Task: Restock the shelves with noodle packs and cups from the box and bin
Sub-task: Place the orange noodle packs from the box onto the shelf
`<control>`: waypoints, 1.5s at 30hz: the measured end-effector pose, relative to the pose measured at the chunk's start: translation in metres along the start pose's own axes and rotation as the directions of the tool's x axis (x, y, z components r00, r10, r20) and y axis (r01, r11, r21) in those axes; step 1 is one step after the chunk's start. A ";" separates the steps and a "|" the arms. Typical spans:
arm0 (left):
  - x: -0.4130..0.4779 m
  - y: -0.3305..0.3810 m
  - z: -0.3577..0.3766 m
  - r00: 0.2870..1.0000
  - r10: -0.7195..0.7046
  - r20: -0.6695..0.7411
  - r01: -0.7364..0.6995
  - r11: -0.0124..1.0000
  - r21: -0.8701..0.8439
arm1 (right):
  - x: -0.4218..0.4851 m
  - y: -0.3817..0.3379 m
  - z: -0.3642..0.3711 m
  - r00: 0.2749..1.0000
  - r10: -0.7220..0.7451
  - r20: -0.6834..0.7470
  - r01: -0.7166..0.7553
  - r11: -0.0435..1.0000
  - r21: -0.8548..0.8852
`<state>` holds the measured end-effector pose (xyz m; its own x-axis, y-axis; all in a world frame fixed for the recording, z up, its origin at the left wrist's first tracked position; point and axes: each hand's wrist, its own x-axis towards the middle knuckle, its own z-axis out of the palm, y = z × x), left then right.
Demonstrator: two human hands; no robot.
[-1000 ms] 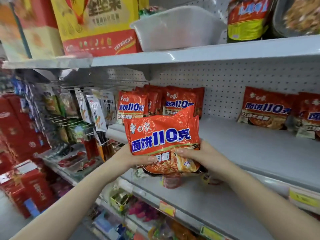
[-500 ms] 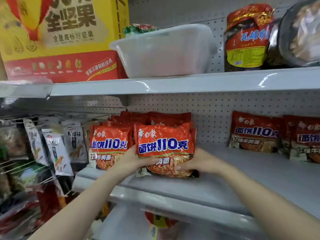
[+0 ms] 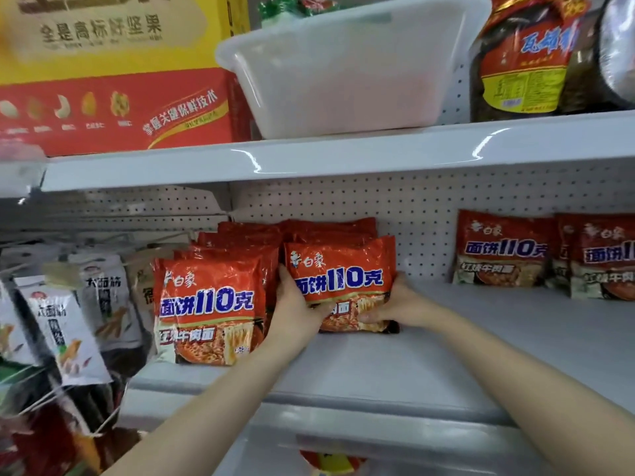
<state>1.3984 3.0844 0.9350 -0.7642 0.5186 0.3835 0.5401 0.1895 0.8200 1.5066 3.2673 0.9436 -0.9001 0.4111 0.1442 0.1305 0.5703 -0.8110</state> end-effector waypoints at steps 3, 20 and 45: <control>-0.002 0.000 0.003 0.999 0.041 0.006 -0.042 0.996 0.084 | 0.000 -0.004 0.004 0.996 -0.013 0.089 0.018 0.998 -0.063; -0.022 0.008 0.001 0.976 0.056 0.210 -0.124 0.936 0.329 | -0.008 -0.014 0.019 0.999 0.024 0.033 -0.024 1.000 0.001; -0.052 0.016 -0.006 0.920 0.134 0.368 -0.171 0.983 0.070 | -0.071 -0.028 0.035 0.917 0.145 -0.373 -0.228 0.955 -0.188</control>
<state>1.4443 3.0560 0.9304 -0.5009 0.8096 0.3060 0.6860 0.1558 0.7107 1.5522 3.1976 0.9364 -0.6511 0.7246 0.2256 0.4082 0.5850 -0.7008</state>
